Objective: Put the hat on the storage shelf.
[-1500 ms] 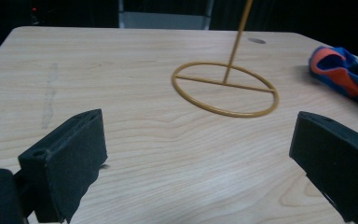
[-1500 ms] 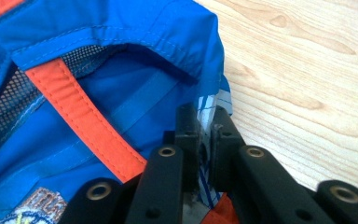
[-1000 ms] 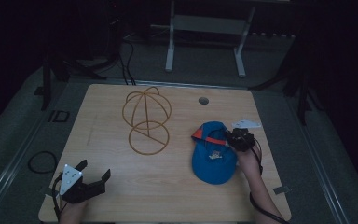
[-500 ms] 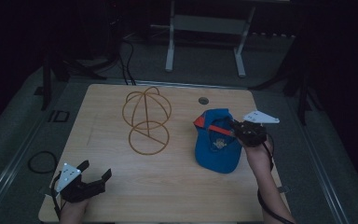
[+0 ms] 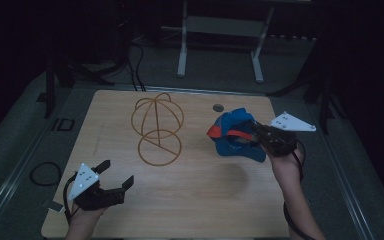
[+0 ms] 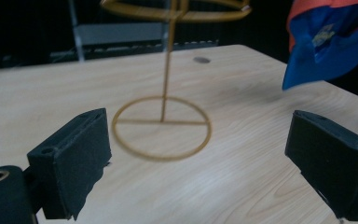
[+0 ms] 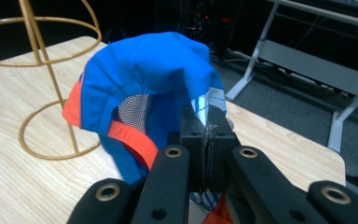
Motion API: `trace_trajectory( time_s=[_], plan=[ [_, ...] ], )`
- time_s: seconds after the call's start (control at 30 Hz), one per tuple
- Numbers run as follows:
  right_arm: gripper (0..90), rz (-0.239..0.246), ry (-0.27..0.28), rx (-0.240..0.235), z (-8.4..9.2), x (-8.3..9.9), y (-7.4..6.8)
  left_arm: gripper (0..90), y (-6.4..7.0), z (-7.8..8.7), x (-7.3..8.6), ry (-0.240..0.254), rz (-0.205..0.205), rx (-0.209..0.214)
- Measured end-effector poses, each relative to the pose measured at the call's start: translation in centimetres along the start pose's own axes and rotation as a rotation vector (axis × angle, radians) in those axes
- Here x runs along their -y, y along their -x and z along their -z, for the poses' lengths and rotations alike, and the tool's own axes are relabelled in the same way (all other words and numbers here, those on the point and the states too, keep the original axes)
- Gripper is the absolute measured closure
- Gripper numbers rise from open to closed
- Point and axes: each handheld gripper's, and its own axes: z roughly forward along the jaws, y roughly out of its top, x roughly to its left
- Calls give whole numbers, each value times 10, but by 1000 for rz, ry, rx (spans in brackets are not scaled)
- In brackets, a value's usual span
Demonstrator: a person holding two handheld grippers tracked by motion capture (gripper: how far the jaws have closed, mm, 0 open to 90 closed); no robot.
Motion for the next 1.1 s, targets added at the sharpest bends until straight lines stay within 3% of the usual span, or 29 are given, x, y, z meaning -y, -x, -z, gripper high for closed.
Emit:
trace_trajectory(
  time_s=[0.23,0.27,0.37,0.73,0.77,0.97,1.1],
  plan=[
    [886,-5,27,-21,10,-5,-9,70,19,-14,-34,4,-65,82],
    [885,-9,38,-43,13,-6,-13,70,26,-19,-42,5,-84,97],
    [886,3,43,-59,15,-7,-19,70,34,-26,-54,9,-96,130],
    [885,15,41,-76,14,-6,-27,70,59,-54,-84,-9,-149,216],
    [885,17,41,-82,14,-6,-27,70,64,-62,-89,-16,-167,228],
    [885,20,40,-105,11,-4,-33,74,77,-85,-100,-41,-185,257],
    [885,23,42,-114,10,-5,-37,83,91,-101,-108,-28,-196,293]
  ],
)
